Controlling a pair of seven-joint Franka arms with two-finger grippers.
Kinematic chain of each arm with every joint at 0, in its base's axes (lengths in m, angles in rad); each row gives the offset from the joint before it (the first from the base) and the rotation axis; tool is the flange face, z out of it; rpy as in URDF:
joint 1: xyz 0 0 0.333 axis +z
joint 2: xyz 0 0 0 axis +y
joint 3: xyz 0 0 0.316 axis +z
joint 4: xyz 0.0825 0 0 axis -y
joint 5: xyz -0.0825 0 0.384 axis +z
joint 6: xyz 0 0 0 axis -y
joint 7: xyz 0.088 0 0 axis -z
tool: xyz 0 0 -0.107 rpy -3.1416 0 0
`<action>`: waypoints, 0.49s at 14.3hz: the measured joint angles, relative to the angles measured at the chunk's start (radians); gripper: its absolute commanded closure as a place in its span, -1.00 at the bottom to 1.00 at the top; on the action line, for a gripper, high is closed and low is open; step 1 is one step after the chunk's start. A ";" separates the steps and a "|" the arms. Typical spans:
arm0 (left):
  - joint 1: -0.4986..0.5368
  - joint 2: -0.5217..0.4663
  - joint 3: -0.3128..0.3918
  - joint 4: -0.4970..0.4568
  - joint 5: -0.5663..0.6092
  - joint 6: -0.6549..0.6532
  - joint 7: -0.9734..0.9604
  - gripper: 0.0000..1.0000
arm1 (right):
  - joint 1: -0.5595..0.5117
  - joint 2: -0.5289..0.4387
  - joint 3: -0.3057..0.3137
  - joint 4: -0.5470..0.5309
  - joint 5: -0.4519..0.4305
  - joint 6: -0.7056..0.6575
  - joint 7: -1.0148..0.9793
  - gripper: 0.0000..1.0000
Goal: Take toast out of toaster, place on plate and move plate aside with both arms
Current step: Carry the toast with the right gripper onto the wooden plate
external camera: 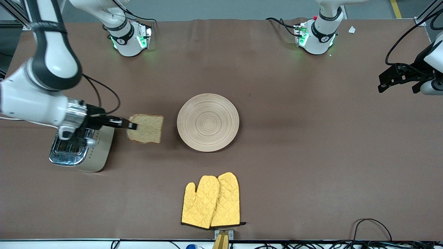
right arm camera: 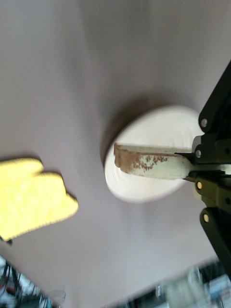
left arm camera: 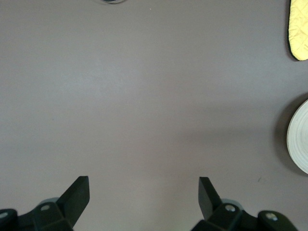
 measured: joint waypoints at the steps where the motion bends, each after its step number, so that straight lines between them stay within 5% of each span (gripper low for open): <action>1: 0.000 0.000 0.000 0.000 0.000 0.000 0.000 -1.00 | 0.032 0.006 0.001 -0.025 0.072 0.019 -0.015 1.00; 7: 0.000 0.000 0.000 0.001 0.000 0.000 0.000 -1.00 | 0.137 0.100 0.001 -0.193 0.605 0.092 -0.473 1.00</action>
